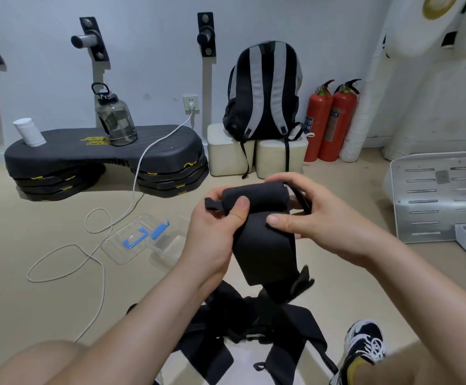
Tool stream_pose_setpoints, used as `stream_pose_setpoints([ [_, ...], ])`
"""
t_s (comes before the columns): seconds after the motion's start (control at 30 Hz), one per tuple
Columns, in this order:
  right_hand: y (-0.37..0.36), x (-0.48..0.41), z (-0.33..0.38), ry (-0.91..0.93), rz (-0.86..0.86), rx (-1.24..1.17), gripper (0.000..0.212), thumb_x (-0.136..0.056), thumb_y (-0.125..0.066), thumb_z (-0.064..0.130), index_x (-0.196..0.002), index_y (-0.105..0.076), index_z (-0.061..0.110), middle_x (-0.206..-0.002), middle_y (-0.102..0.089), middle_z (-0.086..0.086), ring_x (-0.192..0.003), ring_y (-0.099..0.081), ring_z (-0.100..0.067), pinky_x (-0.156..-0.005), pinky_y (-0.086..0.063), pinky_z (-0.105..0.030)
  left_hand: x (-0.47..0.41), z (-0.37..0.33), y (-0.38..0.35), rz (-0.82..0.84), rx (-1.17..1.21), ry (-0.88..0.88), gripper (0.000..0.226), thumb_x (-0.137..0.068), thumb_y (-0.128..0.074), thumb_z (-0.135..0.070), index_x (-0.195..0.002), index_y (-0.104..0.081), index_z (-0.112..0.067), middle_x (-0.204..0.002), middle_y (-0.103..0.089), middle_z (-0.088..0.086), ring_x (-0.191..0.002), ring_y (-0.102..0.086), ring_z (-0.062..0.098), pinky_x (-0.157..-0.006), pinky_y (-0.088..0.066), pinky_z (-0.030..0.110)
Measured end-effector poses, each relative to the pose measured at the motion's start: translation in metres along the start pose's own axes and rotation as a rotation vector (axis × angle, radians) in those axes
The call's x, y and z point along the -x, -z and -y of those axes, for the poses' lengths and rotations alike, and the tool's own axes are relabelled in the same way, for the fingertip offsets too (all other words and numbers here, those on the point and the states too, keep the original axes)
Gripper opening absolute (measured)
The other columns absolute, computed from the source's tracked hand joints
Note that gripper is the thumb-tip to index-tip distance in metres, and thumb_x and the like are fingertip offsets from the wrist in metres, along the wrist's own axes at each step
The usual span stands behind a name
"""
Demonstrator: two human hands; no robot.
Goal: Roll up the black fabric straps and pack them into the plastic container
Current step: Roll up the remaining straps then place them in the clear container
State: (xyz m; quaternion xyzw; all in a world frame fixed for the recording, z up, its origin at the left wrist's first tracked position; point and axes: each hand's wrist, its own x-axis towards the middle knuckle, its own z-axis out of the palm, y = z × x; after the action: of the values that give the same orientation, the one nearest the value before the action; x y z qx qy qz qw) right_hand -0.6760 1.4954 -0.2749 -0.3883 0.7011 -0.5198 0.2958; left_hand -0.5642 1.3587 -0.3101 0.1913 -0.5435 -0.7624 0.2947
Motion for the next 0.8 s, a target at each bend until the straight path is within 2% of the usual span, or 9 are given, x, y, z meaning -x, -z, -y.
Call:
stream_pose_setpoints([
  [0.07,-0.005,-0.005,-0.009,-0.03,-0.163,-0.217,0.041,-0.088,-0.071,0.011,-0.123,-0.058,0.028,-0.1,-0.07,-0.004,-0.093,-0.069,-0.016,-0.076,-0.057,-0.031,-0.002,0.0,-0.006,-0.062,0.095,0.029,0.02,-0.096,-0.058,-0.007,-0.115,-0.055,-0.002,-0.107,-0.066,0.019,-0.1,-0.066,0.028,-0.086,-0.057,0.04],
  [0.13,-0.014,-0.008,-0.016,-0.062,-0.296,-0.369,0.036,-0.087,-0.073,0.015,-0.117,-0.054,0.024,-0.094,-0.073,-0.002,-0.086,-0.069,-0.013,-0.08,-0.053,-0.036,-0.004,0.002,-0.01,-0.122,0.138,0.068,0.022,-0.099,-0.053,-0.008,-0.12,-0.052,0.0,-0.115,-0.064,0.022,-0.105,-0.066,0.032,-0.093,-0.055,0.044],
  [0.23,-0.029,-0.007,-0.023,-0.02,-0.378,-0.255,0.041,-0.078,-0.081,0.019,-0.102,-0.047,0.021,-0.104,-0.067,-0.006,-0.084,-0.071,-0.021,-0.082,-0.058,-0.046,-0.009,0.004,-0.013,-0.185,0.174,0.118,0.027,-0.101,-0.052,-0.014,-0.125,-0.053,-0.001,-0.122,-0.065,0.022,-0.112,-0.065,0.035,-0.096,-0.054,0.047],
  [0.3,-0.036,-0.006,-0.024,0.022,-0.396,-0.105,0.037,-0.075,-0.085,0.024,-0.093,-0.053,0.023,-0.1,-0.07,-0.006,-0.081,-0.072,-0.026,-0.078,-0.059,-0.051,-0.011,0.005,-0.014,-0.218,0.196,0.131,0.026,-0.102,-0.051,-0.017,-0.123,-0.054,-0.002,-0.122,-0.066,0.021,-0.112,-0.066,0.033,-0.097,-0.053,0.048],
  [0.4,-0.036,-0.007,-0.026,0.058,-0.467,-0.011,0.022,-0.076,-0.084,0.029,-0.086,-0.065,0.024,-0.087,-0.074,0.002,-0.08,-0.071,-0.023,-0.078,-0.058,-0.049,-0.011,0.006,-0.018,-0.212,0.207,0.127,0.025,-0.102,-0.05,-0.019,-0.121,-0.054,-0.003,-0.123,-0.065,0.021,-0.113,-0.065,0.033,-0.098,-0.052,0.05],
  [0.5,-0.036,-0.007,-0.027,0.108,-0.516,0.002,0.012,-0.086,-0.075,0.024,-0.082,-0.066,0.016,-0.081,-0.072,-0.003,-0.076,-0.069,-0.026,-0.074,-0.057,-0.048,-0.008,0.007,-0.023,-0.167,0.197,0.111,0.022,-0.102,-0.051,-0.02,-0.119,-0.053,-0.007,-0.117,-0.067,0.018,-0.108,-0.067,0.031,-0.094,-0.055,0.046],
  [0.57,-0.036,-0.008,-0.029,0.124,-0.542,0.01,0.02,-0.09,-0.069,0.023,-0.075,-0.059,0.012,-0.073,-0.065,-0.008,-0.071,-0.063,-0.029,-0.068,-0.052,-0.045,-0.006,0.008,-0.023,-0.12,0.13,0.052,0.012,-0.099,-0.055,-0.018,-0.109,-0.055,-0.012,-0.103,-0.068,0.011,-0.097,-0.068,0.022,-0.087,-0.056,0.038],
  [0.63,-0.036,-0.011,-0.032,0.108,-0.582,-0.012,0.025,-0.09,-0.064,0.018,-0.073,-0.051,0.007,-0.064,-0.052,-0.007,-0.063,-0.05,-0.024,-0.061,-0.042,-0.039,-0.005,0.005,-0.021,-0.082,-0.029,-0.038,0.007,-0.096,-0.061,-0.017,-0.101,-0.056,-0.015,-0.087,-0.067,0.0,-0.083,-0.065,0.011,-0.074,-0.053,0.028],
  [0.8,-0.03,-0.013,-0.034,0.088,-0.629,-0.038,0.026,-0.09,-0.064,0.013,-0.072,-0.047,0.003,-0.06,-0.041,0.004,-0.06,-0.04,-0.01,-0.059,-0.034,-0.031,-0.008,-0.009,-0.009,-0.024,-0.52,-0.233,0.023,-0.077,-0.08,-0.009,-0.082,-0.06,-0.018,-0.061,-0.058,-0.015,-0.057,-0.05,-0.001,-0.056,-0.042,0.012],
])
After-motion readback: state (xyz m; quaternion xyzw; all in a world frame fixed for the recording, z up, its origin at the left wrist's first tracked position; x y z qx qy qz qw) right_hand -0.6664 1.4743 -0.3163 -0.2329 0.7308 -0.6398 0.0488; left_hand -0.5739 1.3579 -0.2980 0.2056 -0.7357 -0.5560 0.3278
